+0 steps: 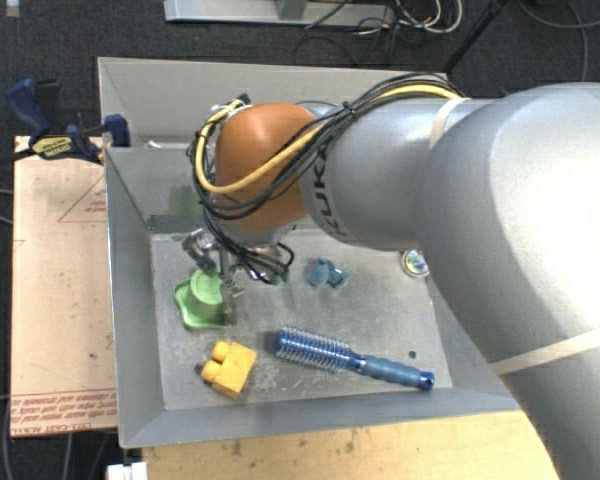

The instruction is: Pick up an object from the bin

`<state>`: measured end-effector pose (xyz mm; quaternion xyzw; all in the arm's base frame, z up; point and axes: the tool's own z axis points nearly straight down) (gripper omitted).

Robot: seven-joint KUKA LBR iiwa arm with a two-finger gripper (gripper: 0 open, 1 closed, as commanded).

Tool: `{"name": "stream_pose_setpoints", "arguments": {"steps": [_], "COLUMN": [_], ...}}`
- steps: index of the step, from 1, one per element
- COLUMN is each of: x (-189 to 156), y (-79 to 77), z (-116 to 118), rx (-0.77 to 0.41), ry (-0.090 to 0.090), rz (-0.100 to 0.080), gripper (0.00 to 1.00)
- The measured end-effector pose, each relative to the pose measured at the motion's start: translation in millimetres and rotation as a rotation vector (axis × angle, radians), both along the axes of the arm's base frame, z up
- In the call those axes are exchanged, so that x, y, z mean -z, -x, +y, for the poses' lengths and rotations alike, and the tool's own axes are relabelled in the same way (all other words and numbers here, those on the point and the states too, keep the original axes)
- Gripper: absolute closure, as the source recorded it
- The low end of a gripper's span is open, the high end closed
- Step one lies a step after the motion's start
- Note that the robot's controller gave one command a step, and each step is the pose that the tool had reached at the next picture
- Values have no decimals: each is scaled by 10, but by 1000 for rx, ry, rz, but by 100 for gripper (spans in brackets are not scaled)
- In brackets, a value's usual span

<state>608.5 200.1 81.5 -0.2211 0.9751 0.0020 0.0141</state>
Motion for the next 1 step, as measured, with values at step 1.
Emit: {"name": "stream_pose_setpoints", "arguments": {"steps": [1], "x": [-31], "y": [-15], "z": [-9], "rx": [3], "ry": [0], "rz": [0], "gripper": [100]}}
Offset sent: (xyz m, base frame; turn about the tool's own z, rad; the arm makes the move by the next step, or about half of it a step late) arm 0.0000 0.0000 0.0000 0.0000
